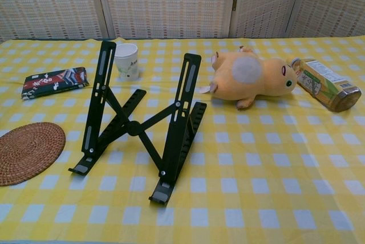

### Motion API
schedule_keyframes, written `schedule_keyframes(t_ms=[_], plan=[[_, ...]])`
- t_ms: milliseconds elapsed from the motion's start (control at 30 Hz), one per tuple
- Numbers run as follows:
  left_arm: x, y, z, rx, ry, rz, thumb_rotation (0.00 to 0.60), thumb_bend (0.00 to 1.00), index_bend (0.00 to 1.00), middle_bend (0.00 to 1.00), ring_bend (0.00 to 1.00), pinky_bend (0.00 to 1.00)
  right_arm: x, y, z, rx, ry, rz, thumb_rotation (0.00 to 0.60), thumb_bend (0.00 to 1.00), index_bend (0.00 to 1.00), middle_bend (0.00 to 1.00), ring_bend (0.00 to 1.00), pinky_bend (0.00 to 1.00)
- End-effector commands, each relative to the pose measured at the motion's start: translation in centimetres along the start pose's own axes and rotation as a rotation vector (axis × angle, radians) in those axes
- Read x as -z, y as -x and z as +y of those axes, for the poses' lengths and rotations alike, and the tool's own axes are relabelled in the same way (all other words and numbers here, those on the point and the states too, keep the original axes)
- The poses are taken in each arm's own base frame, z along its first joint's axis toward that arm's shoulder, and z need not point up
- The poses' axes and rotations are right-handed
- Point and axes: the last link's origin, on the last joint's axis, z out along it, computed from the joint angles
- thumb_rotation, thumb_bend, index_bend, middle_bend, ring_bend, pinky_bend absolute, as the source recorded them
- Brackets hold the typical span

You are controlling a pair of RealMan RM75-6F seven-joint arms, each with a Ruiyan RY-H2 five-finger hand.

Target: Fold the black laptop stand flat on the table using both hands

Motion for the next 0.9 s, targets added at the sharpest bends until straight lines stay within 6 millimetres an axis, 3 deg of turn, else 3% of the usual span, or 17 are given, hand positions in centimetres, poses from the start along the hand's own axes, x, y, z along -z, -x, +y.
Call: schedule_keyframes(t_ms=[33, 467, 900], plan=[[0.0, 0.1, 0.0, 0.001, 0.002, -0.002, 0.6, 0.21, 0.16, 0.17, 0.07, 0.0, 0.1, -0.1, 0.1, -0.001, 0.003, 0.003, 0.6, 0.15, 0.0, 0.0, 0.04, 0.0], [-1.2, -0.5, 1.1, 0.048, 0.084, -0.009, 0.6, 0.21, 0.15, 0.17, 0.07, 0.0, 0.8, -0.9, 0.2, -0.007, -0.005, 0.036, 0.6, 0.15, 0.0, 0.0, 0.03, 0.0], [-8.3, -0.4, 4.9, 0.379, 0.301, -0.224, 0.6, 0.21, 0.11, 0.16, 0.07, 0.02, 0.6, -1.4, -0.4, -0.002, -0.049, 0.048, 0.6, 0.15, 0.0, 0.0, 0.03, 0.0]])
